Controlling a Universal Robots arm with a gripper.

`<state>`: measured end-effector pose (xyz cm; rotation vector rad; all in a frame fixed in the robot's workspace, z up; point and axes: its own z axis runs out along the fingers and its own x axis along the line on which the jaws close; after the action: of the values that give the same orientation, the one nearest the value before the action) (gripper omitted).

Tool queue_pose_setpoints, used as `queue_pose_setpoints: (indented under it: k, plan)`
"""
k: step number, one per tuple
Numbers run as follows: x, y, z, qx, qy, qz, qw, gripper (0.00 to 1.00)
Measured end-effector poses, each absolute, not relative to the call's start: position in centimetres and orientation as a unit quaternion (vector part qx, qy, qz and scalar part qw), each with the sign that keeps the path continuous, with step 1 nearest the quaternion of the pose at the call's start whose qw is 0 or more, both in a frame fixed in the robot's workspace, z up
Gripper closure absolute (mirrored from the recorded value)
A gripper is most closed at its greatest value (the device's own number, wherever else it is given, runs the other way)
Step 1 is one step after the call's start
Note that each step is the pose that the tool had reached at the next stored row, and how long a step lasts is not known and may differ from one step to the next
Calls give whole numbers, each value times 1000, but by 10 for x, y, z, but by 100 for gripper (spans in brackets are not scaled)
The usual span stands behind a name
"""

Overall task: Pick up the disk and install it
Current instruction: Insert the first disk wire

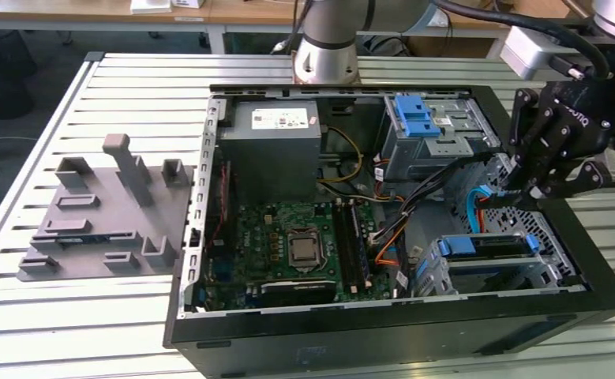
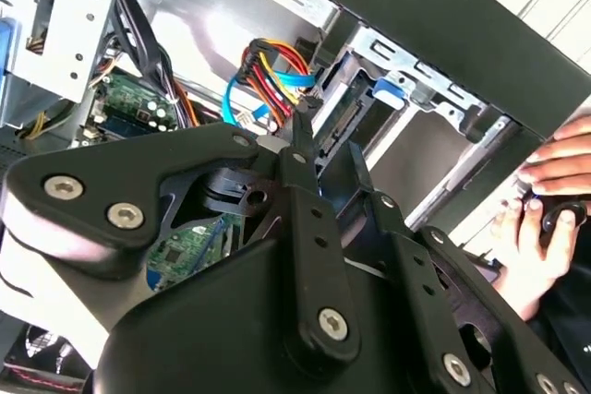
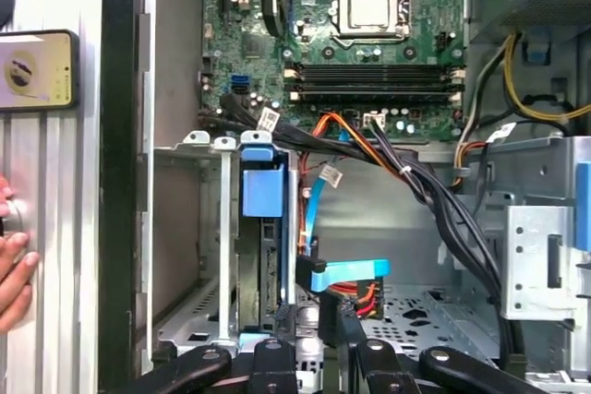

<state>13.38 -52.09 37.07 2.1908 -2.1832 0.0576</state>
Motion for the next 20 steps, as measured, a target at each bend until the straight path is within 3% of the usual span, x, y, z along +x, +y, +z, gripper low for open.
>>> queue_pose_setpoints:
  k: [10, 16, 18, 20]
  plan:
    - [133, -510, 361, 708, -706, 19, 25, 69]
    - [133, -508, 357, 708, -705, 28, 33, 69]
    - [133, -508, 356, 707, -705, 30, 35, 70]
    - [133, -508, 356, 707, -705, 30, 35, 83]
